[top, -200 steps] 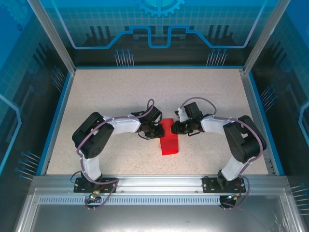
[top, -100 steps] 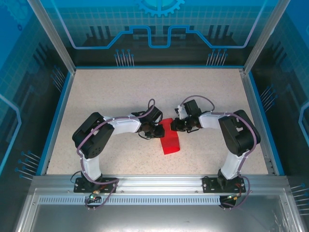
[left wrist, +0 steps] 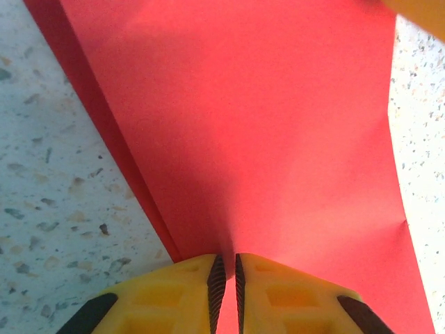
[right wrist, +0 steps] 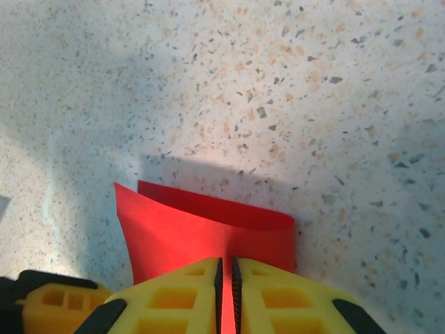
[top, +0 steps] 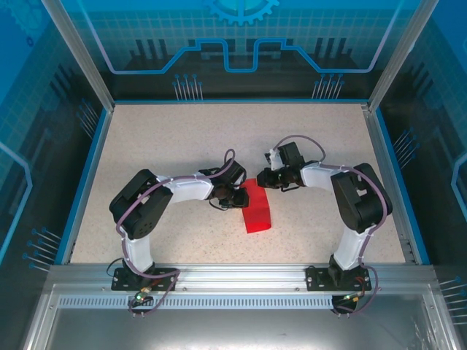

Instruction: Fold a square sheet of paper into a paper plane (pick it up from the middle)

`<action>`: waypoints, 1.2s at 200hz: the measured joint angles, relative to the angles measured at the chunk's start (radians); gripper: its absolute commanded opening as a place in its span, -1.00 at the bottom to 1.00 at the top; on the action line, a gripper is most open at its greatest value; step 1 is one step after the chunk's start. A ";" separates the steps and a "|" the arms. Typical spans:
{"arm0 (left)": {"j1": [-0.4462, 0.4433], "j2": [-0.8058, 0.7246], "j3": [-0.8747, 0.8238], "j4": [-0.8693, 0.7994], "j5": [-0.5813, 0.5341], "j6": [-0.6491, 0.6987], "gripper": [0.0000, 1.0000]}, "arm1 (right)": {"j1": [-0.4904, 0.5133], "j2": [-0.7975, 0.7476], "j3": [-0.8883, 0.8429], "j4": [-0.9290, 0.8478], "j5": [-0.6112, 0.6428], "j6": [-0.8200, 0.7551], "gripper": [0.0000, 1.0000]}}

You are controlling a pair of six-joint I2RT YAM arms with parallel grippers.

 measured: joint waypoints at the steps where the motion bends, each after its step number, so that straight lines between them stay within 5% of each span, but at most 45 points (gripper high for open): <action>1: 0.000 0.000 0.000 -0.001 0.000 0.000 -0.64 | 0.000 0.003 0.000 0.001 0.000 0.000 -0.71; 155: 0.000 0.000 0.000 -0.002 -0.018 0.015 -0.64 | -0.040 0.037 0.008 0.013 0.029 0.018 -0.71; 196: 0.000 0.000 0.001 -0.002 -0.018 0.025 -0.64 | -0.091 -0.008 0.002 0.011 0.076 0.018 -0.70; 240: 0.000 0.007 0.014 -0.015 -0.018 0.026 -0.64 | -0.042 -0.132 -0.069 0.021 0.016 0.029 -0.70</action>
